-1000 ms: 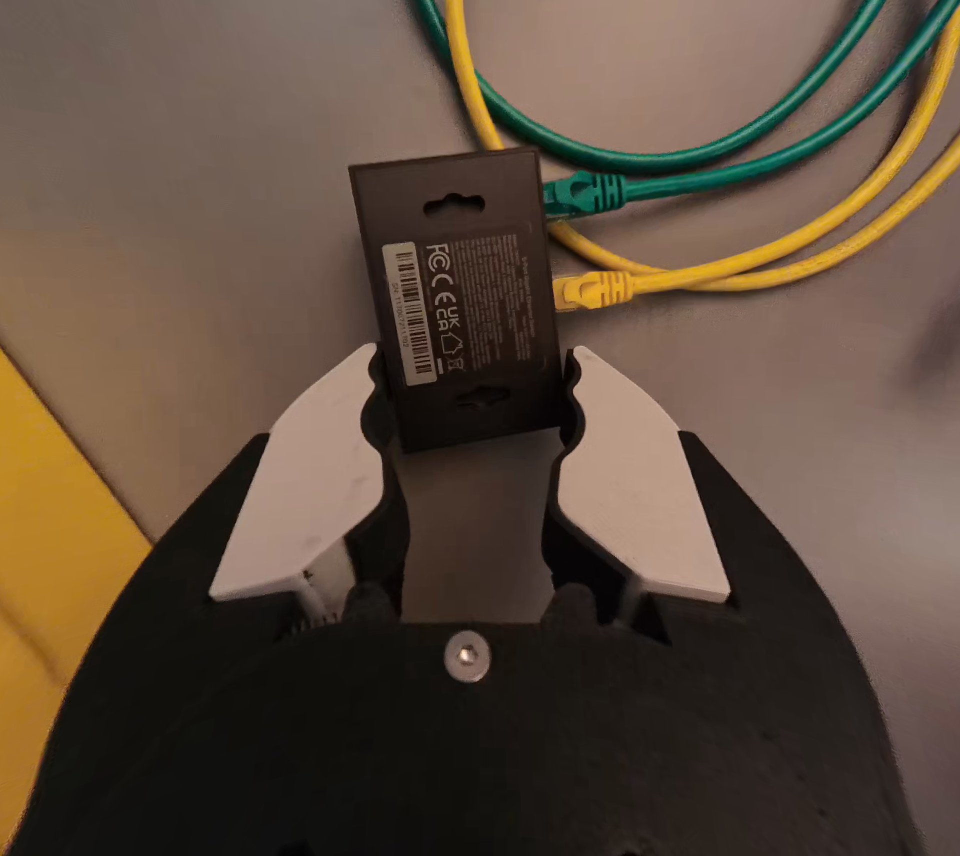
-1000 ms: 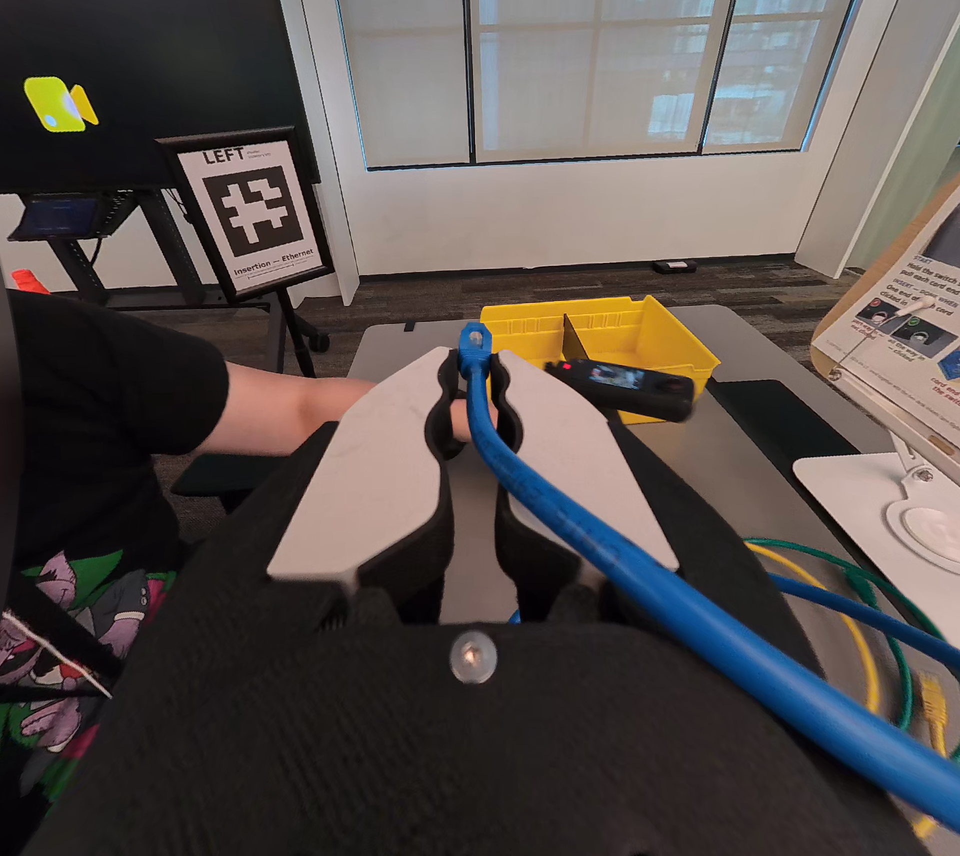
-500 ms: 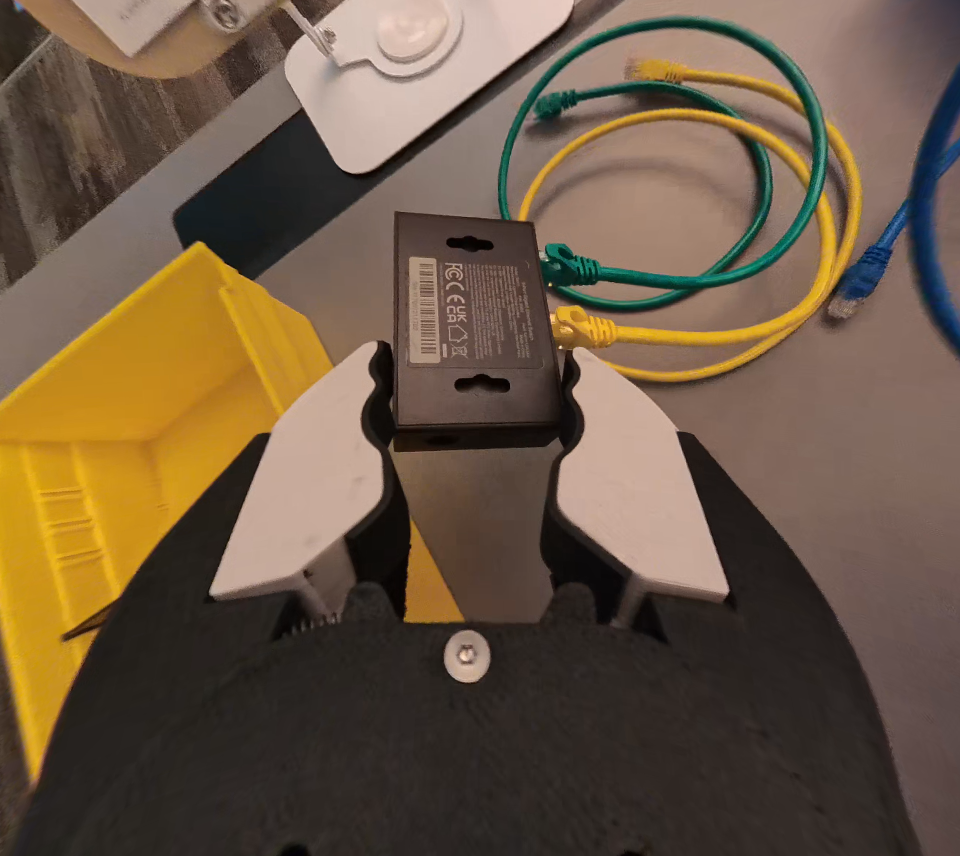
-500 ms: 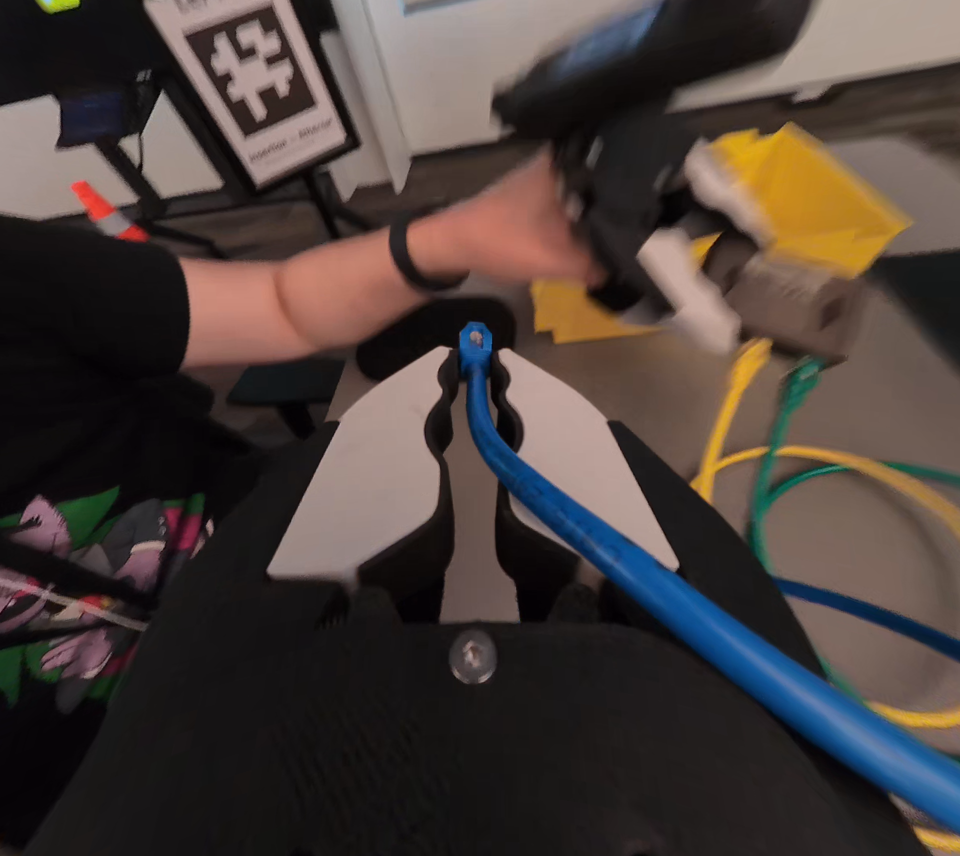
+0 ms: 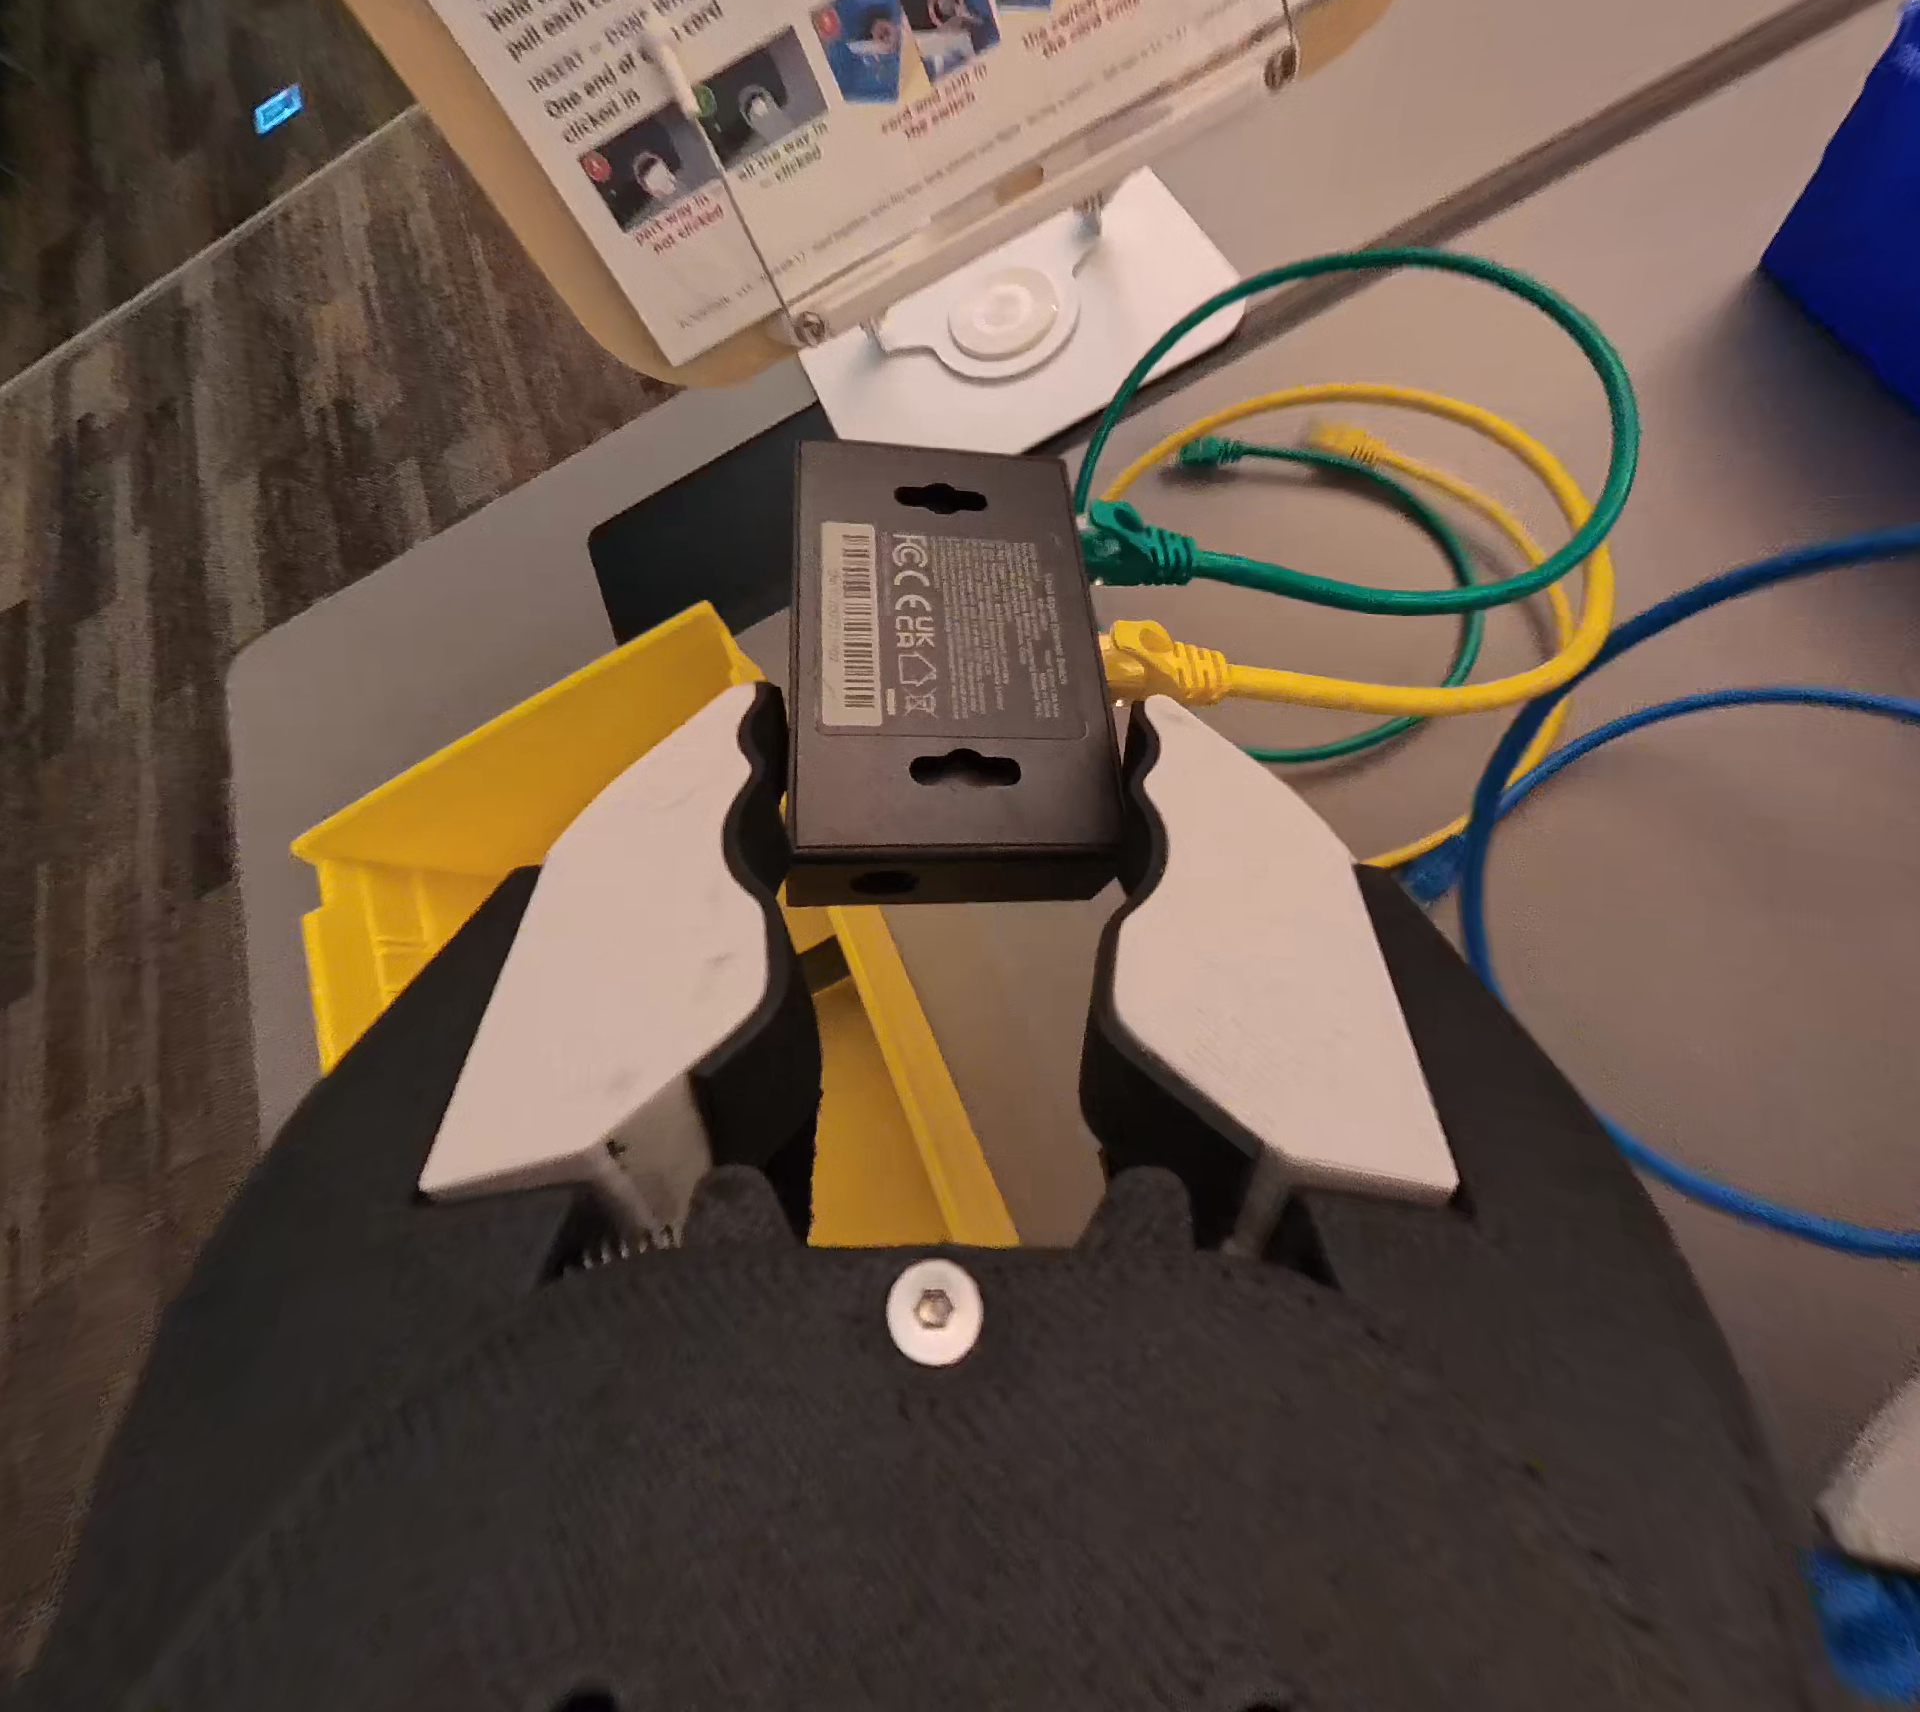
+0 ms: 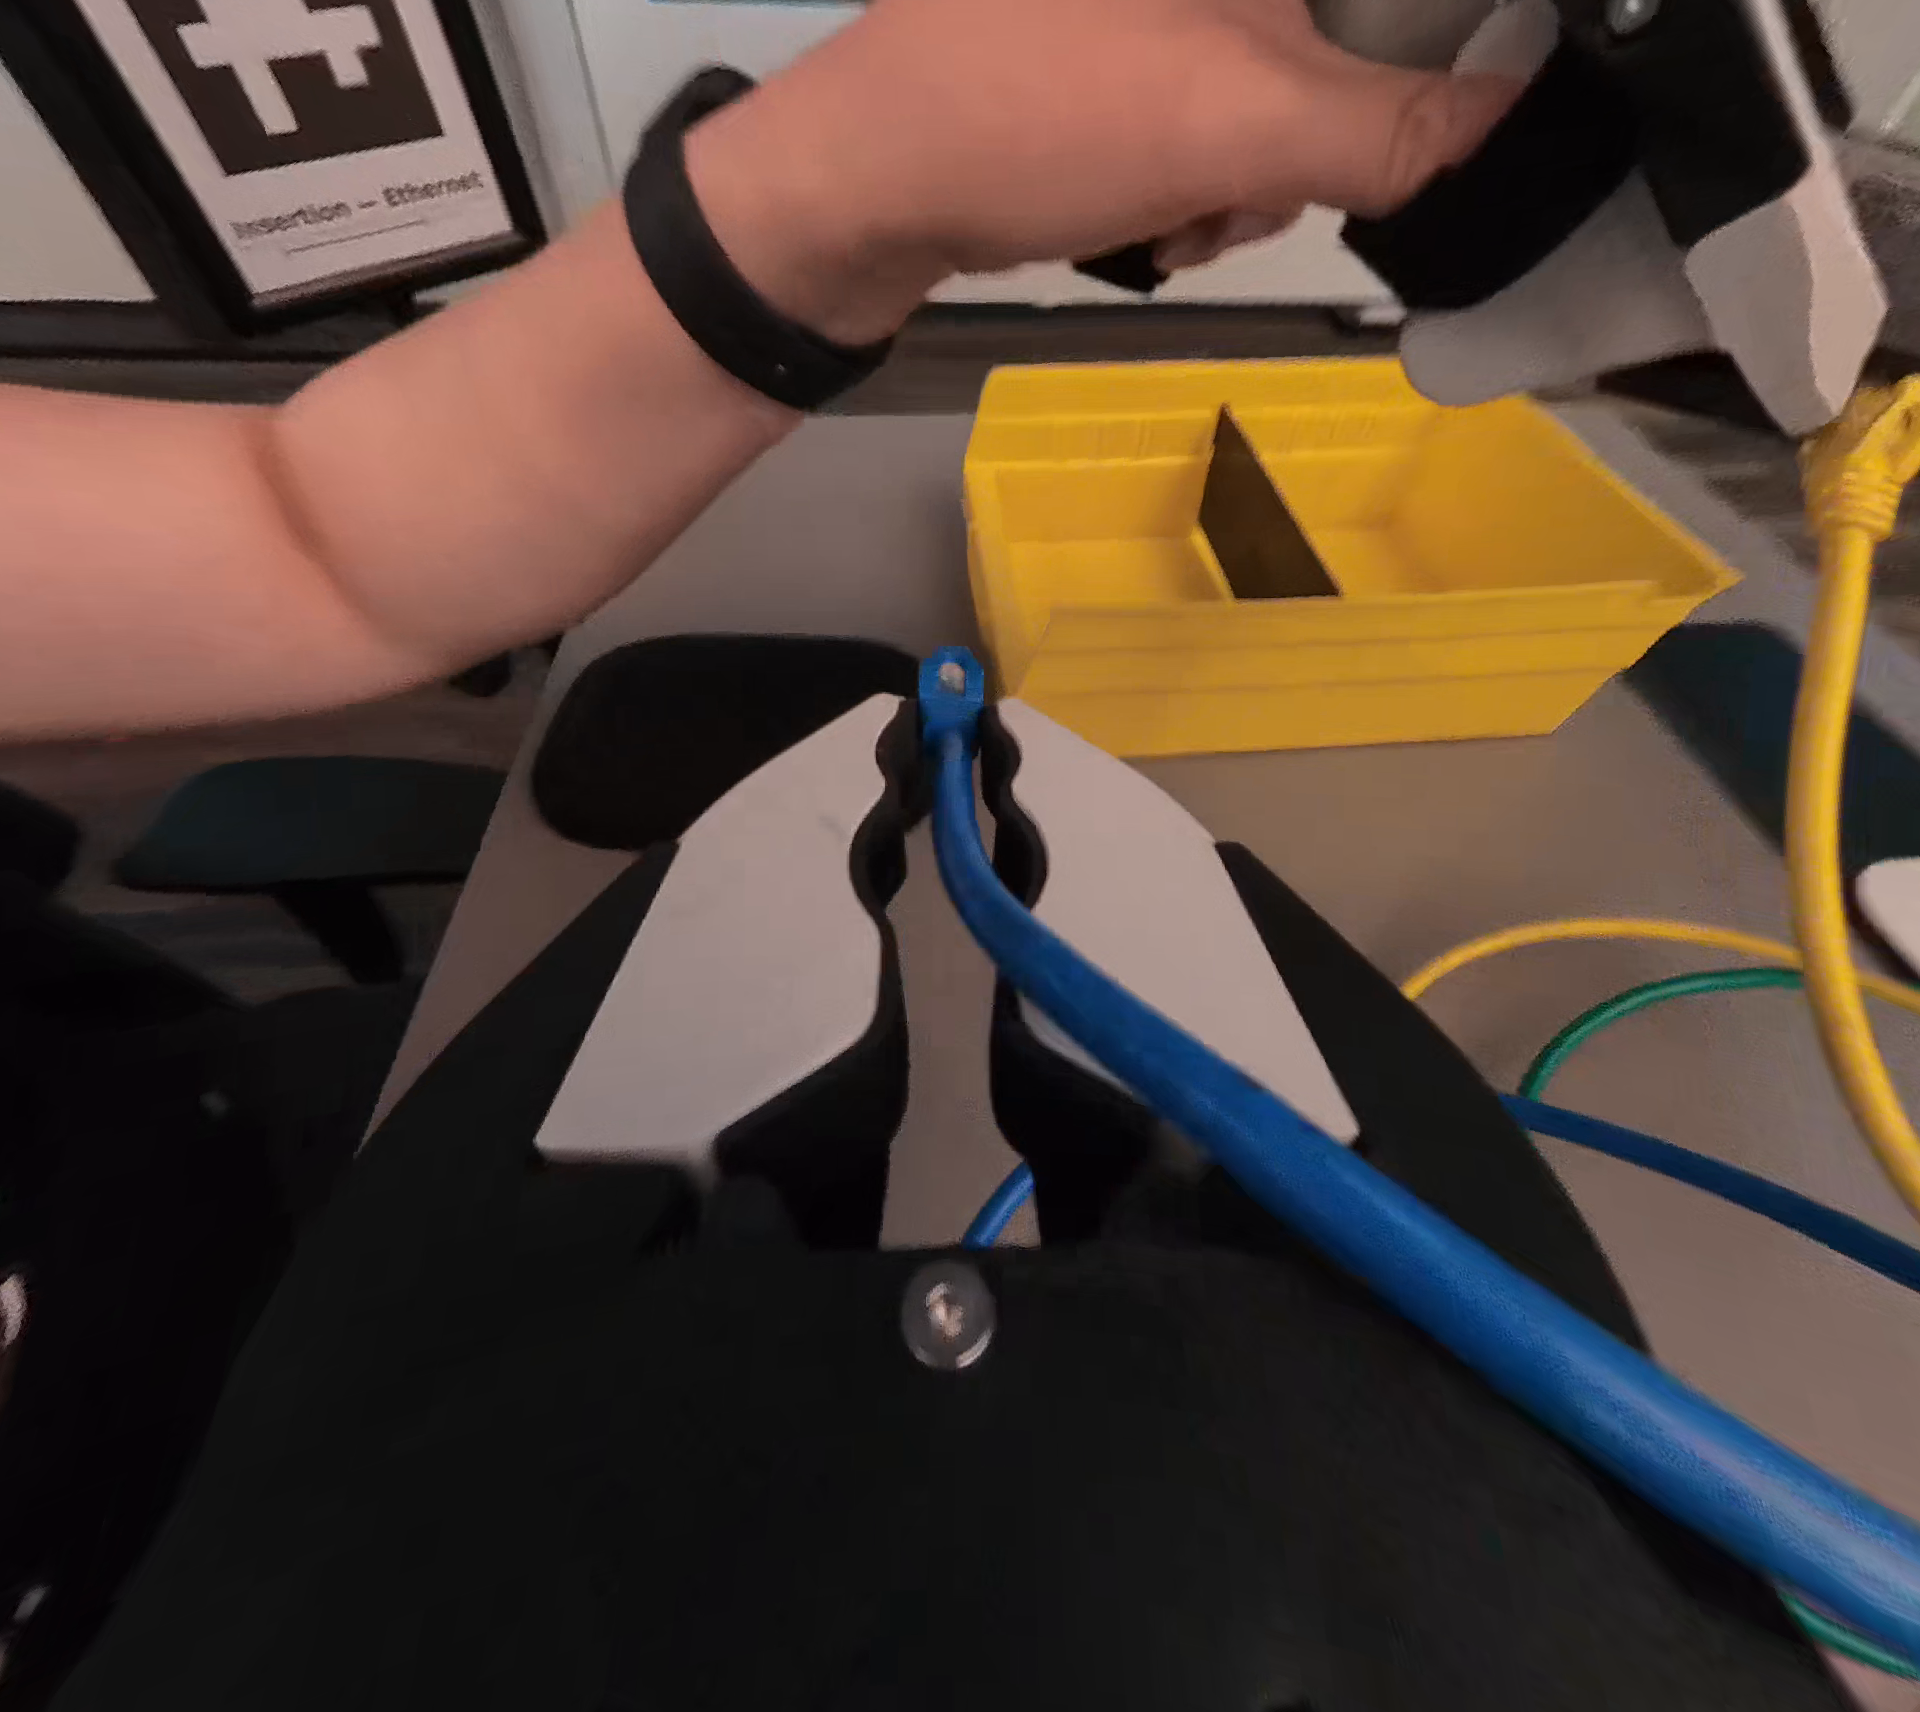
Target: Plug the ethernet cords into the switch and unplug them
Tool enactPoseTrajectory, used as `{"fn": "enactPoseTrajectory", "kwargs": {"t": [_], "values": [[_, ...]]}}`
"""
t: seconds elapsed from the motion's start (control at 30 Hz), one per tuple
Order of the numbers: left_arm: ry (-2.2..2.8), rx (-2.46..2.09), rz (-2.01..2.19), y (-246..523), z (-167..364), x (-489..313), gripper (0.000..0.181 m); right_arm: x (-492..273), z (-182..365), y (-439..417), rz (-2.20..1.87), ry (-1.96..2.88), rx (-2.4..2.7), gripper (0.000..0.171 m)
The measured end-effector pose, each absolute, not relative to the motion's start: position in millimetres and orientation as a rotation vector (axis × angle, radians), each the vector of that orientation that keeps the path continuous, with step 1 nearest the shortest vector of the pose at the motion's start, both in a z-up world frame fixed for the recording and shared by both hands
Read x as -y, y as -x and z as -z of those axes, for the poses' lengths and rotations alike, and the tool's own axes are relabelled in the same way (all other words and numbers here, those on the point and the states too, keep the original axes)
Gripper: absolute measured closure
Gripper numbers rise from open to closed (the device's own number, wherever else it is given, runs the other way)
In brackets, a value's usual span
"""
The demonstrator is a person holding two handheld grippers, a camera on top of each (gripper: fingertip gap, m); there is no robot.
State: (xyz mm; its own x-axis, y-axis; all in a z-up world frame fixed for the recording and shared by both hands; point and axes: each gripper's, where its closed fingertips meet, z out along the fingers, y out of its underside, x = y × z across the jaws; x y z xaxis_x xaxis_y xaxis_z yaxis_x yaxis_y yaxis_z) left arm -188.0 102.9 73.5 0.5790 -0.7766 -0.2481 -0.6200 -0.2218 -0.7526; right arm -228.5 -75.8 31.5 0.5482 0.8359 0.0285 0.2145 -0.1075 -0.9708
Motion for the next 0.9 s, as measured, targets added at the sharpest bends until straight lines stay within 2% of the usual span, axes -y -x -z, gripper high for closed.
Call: {"fn": "enactPoseTrajectory", "kwargs": {"t": [0.13, 0.33, 0.67, 0.9], "values": [[1.938, -1.012, 0.399, 188.3, -98.9, -110.7, 0.12, 88.6, -41.9, 250.2, -0.536, 1.501, 0.906, 0.159], [1.911, -0.952, 0.703, 178.4, -122.9, -93.5, 0.12, 70.1, -26.4, 244.9, -0.464, 1.44, 0.758, 0.159], [1.906, -1.102, 1.175, 118.0, -75.0, -9.5, 0.12, 4.9, -16.1, 130.5, -0.194, 1.515, 0.439, 0.159], [1.858, -1.091, 1.256, 104.5, -66.0, 4.7, 0.121, 0.7, -37.4, 82.0, -0.127, 1.474, 0.33, 0.156]]}}
